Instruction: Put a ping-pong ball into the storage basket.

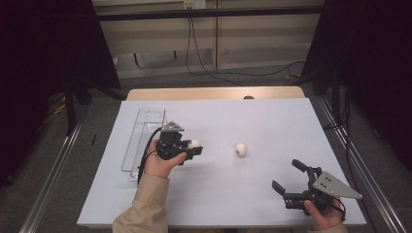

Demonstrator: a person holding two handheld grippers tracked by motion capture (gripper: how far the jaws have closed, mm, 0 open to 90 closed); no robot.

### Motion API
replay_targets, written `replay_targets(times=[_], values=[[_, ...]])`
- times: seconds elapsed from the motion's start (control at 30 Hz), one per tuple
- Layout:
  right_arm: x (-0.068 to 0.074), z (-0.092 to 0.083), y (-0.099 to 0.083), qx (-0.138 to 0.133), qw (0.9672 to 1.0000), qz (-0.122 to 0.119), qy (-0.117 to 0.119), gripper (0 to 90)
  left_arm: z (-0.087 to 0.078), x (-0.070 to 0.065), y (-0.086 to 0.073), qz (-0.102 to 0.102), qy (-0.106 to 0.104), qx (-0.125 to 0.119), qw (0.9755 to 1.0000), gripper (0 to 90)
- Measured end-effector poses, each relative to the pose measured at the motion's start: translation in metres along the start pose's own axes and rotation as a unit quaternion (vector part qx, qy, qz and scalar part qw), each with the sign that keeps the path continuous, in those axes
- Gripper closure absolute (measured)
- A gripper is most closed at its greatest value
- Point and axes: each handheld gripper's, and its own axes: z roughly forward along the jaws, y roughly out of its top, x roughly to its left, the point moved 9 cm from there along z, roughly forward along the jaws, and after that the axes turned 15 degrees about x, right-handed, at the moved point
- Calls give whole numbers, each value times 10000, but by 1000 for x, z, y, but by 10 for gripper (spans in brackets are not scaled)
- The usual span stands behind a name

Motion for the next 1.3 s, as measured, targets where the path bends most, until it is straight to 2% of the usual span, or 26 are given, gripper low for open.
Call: replay_targets(times=[1.3], values=[[0, 0, 0, -1, 10000, -1, -1, 24, -14, 15, -4, -175, 91, -68, 9998, 510]])
